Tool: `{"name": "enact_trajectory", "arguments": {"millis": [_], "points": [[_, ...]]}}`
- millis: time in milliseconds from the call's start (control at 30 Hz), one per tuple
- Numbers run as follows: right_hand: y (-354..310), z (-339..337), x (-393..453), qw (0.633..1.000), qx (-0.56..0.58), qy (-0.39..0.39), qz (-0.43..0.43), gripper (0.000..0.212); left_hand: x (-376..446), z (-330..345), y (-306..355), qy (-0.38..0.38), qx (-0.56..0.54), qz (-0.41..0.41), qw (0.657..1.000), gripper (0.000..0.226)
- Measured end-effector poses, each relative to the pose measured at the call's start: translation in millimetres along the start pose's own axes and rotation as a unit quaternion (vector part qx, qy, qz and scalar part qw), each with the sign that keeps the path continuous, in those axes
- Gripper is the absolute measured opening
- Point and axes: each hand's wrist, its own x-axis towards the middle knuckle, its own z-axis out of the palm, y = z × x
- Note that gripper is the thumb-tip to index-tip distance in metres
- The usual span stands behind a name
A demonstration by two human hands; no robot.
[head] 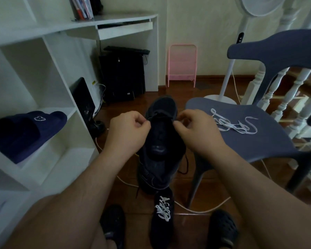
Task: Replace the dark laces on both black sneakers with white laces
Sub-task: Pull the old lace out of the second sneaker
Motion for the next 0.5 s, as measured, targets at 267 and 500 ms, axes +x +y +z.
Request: {"name": "enact_trajectory", "arguments": {"millis": [267,500], "points": [[-9.3,16.3,-0.3,0.992,-0.096,0.052,-0.068,0.022,-15.2,12.3,16.0,-0.046,0.003,0.050,0.998,0.014],[-5.9,18.2,-1.0,0.991,-0.076,0.050,-0.093,0.014,-15.6,16.1,18.9,-0.041,-0.004,0.050,0.998,0.015]]}}
